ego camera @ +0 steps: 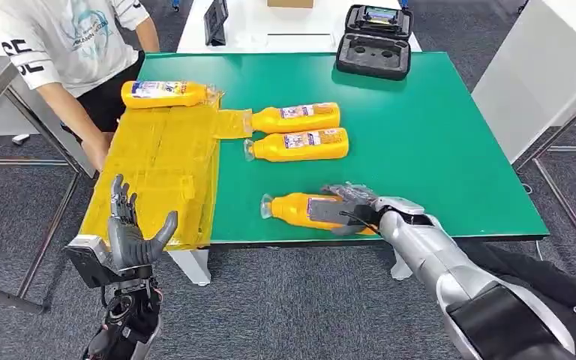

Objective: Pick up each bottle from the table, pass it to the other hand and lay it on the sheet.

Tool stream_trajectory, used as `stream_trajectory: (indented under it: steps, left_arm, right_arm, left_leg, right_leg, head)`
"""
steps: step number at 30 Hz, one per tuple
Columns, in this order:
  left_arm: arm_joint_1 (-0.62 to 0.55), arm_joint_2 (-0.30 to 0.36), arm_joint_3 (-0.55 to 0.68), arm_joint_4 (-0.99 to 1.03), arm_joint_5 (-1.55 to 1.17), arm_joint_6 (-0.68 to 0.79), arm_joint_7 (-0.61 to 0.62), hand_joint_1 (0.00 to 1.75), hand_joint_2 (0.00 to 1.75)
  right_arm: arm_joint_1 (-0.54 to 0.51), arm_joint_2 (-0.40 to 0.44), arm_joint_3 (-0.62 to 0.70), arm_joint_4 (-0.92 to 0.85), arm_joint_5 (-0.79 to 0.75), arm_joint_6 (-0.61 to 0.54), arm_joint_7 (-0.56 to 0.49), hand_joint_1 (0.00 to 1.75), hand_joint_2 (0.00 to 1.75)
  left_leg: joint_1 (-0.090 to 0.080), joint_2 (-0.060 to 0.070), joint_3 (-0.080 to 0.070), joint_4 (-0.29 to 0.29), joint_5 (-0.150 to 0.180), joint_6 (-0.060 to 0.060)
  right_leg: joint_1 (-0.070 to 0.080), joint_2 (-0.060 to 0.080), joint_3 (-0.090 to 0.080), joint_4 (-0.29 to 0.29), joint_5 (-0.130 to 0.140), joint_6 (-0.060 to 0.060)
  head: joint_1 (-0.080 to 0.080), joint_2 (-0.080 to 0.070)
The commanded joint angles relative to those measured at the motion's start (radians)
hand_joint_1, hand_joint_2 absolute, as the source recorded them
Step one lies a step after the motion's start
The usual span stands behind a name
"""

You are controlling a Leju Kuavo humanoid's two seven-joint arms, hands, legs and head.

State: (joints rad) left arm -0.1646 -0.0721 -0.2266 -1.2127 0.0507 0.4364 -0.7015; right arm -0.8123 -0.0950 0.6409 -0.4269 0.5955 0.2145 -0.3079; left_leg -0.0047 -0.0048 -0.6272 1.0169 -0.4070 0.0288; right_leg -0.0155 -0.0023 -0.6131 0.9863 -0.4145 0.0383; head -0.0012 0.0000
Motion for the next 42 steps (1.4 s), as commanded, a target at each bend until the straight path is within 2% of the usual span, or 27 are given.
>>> stream_trajectory:
  steps: [1, 12, 15, 18, 24, 25, 26, 27, 42]
  left_arm:
    - [-0.027, -0.014, 0.022, 0.056, 0.0, -0.011, 0.003, 0.0, 1.75]
    - [-0.027, -0.015, 0.02, 0.057, 0.0, -0.014, 0.003, 0.0, 1.75]
    - [-0.023, -0.015, 0.023, 0.052, 0.001, -0.012, 0.003, 0.0, 1.75]
    - [-0.01, -0.016, 0.032, 0.033, 0.005, -0.011, 0.003, 0.0, 1.75]
    - [0.001, -0.019, 0.036, 0.037, 0.009, -0.008, 0.003, 0.0, 1.75]
    - [0.003, -0.019, 0.036, 0.037, 0.008, -0.01, 0.003, 0.0, 1.75]
    - [0.003, -0.019, 0.036, 0.037, 0.008, -0.01, 0.003, 0.0, 1.75]
    - [0.005, -0.02, 0.039, 0.043, 0.013, -0.013, 0.003, 0.0, 1.75]
    - [0.0, -0.023, 0.038, 0.038, 0.007, -0.024, 0.003, 0.0, 1.75]
  right_arm:
    - [-0.03, 0.007, 0.041, 0.069, 0.01, -0.023, 0.022, 0.0, 1.75]
    - [-0.037, 0.007, 0.036, 0.07, 0.004, -0.012, 0.02, 0.0, 1.75]
    - [-0.045, 0.008, 0.031, 0.072, 0.0, -0.007, 0.01, 0.0, 1.75]
    - [-0.047, 0.017, 0.035, 0.072, 0.005, -0.006, 0.003, 0.0, 1.75]
    - [-0.053, 0.028, 0.039, 0.078, 0.011, -0.006, 0.013, 0.0, 1.75]
    - [-0.057, 0.03, 0.04, 0.08, 0.011, 0.002, 0.013, 0.0, 1.75]
    - [-0.057, 0.03, 0.04, 0.08, 0.011, 0.002, 0.013, 0.45, 1.75]
    - [-0.064, 0.032, 0.042, 0.086, 0.015, 0.001, 0.018, 1.73, 1.75]
    - [-0.046, 0.015, 0.028, 0.079, 0.012, -0.018, 0.007, 1.75, 1.75]
  left_leg:
    - [0.001, 0.0, 0.005, -0.001, -0.002, -0.002]
    - [0.001, 0.0, 0.003, 0.0, -0.001, -0.001]
    - [0.002, 0.001, 0.007, 0.0, -0.003, -0.003]
    - [0.0, 0.001, 0.002, 0.0, -0.001, -0.001]
    - [0.001, 0.002, 0.006, -0.001, -0.003, -0.002]
    - [0.0, 0.001, 0.002, 0.0, -0.001, -0.001]
    - [0.001, 0.002, 0.005, 0.0, -0.002, -0.002]
    - [0.001, 0.002, 0.003, 0.0, -0.002, -0.002]
    - [0.001, 0.001, 0.004, 0.0, -0.002, -0.002]
  right_leg:
    - [0.001, 0.0, 0.005, -0.001, -0.001, -0.002]
    - [0.001, 0.0, 0.003, 0.0, -0.001, -0.001]
    - [0.002, 0.001, 0.007, -0.001, -0.002, -0.002]
    - [0.0, 0.001, 0.002, 0.0, -0.001, -0.001]
    - [0.001, 0.002, 0.005, -0.001, -0.002, -0.002]
    - [0.001, 0.001, 0.002, 0.0, -0.001, -0.001]
    - [0.001, 0.002, 0.004, 0.0, -0.001, -0.002]
    - [0.001, 0.002, 0.002, 0.0, -0.001, -0.001]
    - [0.001, 0.0, 0.004, 0.0, -0.002, -0.002]
  head:
    - [0.0, 0.0]
    - [0.0, 0.0]
    - [0.0, 0.0]
    - [0.0, 0.0]
    - [0.0, 0.0]
    - [0.0, 0.0]
    - [0.0, 0.0]
    - [0.0, 0.0]
    - [0.0, 0.0]
